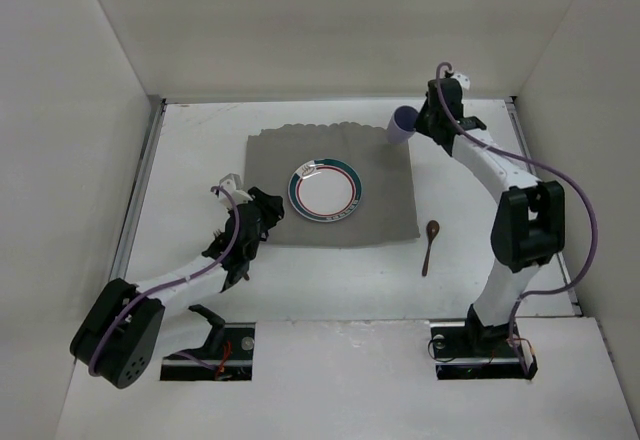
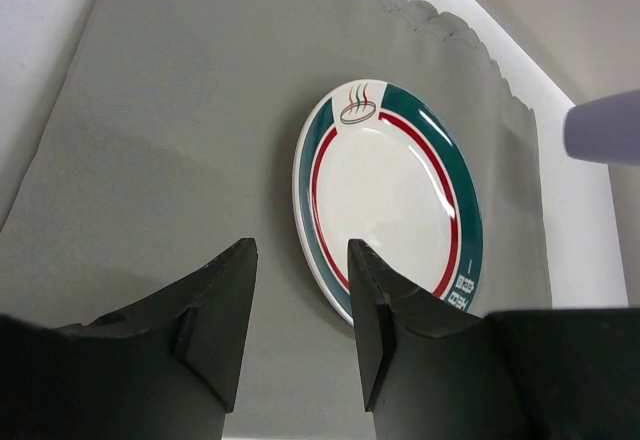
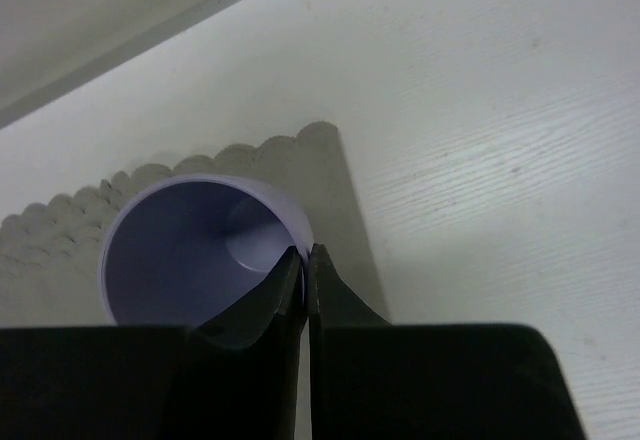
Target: Set the dinner table for one person
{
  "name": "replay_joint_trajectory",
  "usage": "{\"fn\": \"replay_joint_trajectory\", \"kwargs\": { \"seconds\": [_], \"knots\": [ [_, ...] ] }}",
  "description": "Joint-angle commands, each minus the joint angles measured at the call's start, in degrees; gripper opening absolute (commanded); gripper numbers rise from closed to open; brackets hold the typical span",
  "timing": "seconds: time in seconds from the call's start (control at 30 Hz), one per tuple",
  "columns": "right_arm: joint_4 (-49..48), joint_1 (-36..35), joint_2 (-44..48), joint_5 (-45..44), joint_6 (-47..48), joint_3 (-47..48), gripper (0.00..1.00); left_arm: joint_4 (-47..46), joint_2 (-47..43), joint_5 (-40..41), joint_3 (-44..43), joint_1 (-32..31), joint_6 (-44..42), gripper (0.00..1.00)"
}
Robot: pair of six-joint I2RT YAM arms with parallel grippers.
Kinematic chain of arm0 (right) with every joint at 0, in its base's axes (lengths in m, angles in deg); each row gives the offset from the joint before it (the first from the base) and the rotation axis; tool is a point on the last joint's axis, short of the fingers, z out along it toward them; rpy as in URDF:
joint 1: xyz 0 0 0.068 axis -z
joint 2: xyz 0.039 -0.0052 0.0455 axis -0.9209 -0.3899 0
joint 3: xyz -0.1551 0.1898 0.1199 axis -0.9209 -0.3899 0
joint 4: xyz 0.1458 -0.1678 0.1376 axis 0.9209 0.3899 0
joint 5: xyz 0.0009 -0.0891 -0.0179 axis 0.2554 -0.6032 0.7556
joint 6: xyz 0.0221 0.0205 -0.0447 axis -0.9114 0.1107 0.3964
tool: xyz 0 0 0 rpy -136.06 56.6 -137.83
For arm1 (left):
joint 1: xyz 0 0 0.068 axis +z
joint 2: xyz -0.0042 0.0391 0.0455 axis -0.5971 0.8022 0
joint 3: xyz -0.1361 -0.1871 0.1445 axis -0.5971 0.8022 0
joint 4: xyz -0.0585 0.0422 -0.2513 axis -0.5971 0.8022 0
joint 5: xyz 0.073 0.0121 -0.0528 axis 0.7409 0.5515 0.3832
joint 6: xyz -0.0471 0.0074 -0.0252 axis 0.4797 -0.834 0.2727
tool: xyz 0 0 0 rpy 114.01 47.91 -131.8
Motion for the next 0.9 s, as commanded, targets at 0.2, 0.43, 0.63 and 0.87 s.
{"fn": "replay_joint_trajectory", "kwargs": {
  "seconds": [0.2, 0.43, 0.63, 0.87],
  "knots": [
    [5.9, -3.0, -7.5, -0.1, 3.6, 9.3, 0.09, -2.8, 0.3, 1.3, -0.5, -0.2, -0.5, 0.39],
    [8.8, -3.0, -11.5, -0.7, 3.5, 12.9, 0.16, -2.7, 1.0, 1.4, -0.8, -0.3, -0.3, 0.40],
    [8.3, -3.2, -9.7, -0.8, 3.1, 11.5, 0.39, -2.7, 1.3, 1.3, -0.9, -0.3, -0.2, 0.40],
    [5.5, -3.3, -2.8, -1.1, 3.0, 6.5, 0.49, -2.6, 1.7, 1.0, -1.1, -0.4, 0.0, 0.40]
  ]
}}
